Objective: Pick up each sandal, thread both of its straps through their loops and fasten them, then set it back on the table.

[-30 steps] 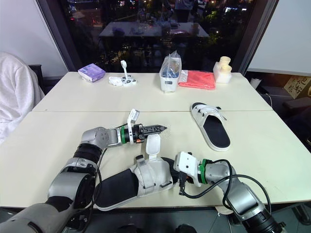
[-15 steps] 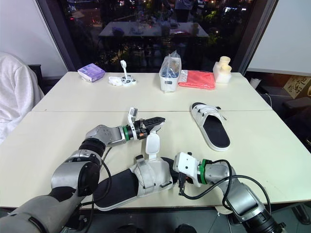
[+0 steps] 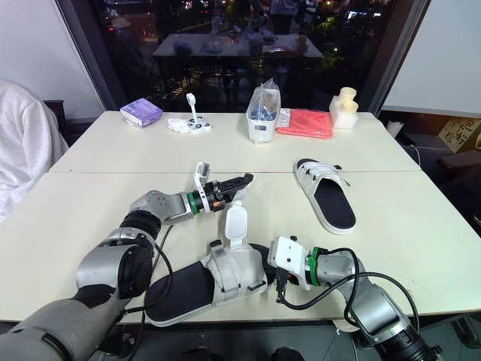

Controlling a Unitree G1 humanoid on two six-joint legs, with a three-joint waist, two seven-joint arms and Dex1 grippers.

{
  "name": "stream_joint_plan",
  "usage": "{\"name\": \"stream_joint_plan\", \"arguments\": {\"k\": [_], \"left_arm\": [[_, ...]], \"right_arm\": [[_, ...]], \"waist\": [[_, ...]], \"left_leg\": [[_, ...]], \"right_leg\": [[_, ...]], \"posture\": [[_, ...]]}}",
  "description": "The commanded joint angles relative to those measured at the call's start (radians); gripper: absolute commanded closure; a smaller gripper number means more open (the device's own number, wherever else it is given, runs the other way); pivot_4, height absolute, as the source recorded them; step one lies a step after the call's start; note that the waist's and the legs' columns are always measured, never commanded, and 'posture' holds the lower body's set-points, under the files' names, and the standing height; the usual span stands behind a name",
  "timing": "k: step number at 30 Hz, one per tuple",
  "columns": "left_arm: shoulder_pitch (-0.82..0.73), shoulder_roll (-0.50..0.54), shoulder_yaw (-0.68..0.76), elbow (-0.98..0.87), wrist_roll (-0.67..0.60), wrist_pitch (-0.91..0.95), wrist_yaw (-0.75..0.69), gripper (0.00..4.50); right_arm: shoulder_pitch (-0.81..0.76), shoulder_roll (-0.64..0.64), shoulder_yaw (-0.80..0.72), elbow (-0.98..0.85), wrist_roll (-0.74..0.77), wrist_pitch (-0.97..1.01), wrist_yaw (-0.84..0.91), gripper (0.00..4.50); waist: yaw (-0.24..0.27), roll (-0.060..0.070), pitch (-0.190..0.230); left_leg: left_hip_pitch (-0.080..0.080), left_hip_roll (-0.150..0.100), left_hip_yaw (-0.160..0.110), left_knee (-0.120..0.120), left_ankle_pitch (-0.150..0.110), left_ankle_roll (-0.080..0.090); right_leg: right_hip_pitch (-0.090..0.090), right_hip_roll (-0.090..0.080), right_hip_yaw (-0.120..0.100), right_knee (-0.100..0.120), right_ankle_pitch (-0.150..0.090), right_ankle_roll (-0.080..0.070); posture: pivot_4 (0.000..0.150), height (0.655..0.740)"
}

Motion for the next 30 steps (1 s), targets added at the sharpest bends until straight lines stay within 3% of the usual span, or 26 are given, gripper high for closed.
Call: {"name": "stream_joint_plan", "arguments": {"k": [1, 3, 4, 11, 30], "left_arm": [[-0.017, 0.018, -0.010, -0.061, 0.001, 0.002, -0.045, 3.38], [-0.012, 0.030, -0.014, -0.089, -0.002, 0.011, -0.065, 4.44], [-0.006, 0.037, -0.022, -0.111, -0.001, 0.015, -0.081, 4.48], [0.021, 0.087, -0.086, -0.318, -0.019, 0.039, -0.176, 4.48], [-0.073, 0.051, -0.078, -0.320, -0.037, 0.021, -0.134, 4.48]], "right_arm": [[0.014, -0.010, 0.021, 0.011, -0.024, 0.011, 0.005, 4.50], [0.012, -0.009, 0.021, 0.012, -0.024, 0.011, 0.006, 4.50], [0.013, -0.009, 0.021, 0.012, -0.024, 0.010, 0.006, 4.50], [0.006, 0.004, 0.019, 0.009, -0.013, 0.026, -0.003, 4.50], [-0.006, 0.042, -0.003, -0.043, -0.008, 0.088, -0.067, 4.50]], "waist": [[0.000, 0.000, 0.000], [0.000, 0.000, 0.000], [0.000, 0.000, 0.000], [0.000, 0.000, 0.000], [0.000, -0.001, 0.001]], "left_leg": [[0.000, 0.000, 0.000, 0.000, 0.000, 0.000], [0.000, 0.000, 0.000, 0.000, 0.000, 0.000], [0.000, 0.000, 0.000, 0.000, 0.000, 0.000], [0.000, 0.000, 0.000, 0.000, 0.000, 0.000], [0.000, 0.000, 0.000, 0.000, 0.000, 0.000]], "right_leg": [[0.000, 0.000, 0.000, 0.000, 0.000, 0.000], [0.000, 0.000, 0.000, 0.000, 0.000, 0.000], [0.000, 0.000, 0.000, 0.000, 0.000, 0.000], [0.000, 0.000, 0.000, 0.000, 0.000, 0.000], [0.000, 0.000, 0.000, 0.000, 0.000, 0.000]], "posture": [[0.150, 0.7400], [0.150, 0.7400], [0.150, 0.7400], [0.150, 0.7400], [0.150, 0.7400]]}}
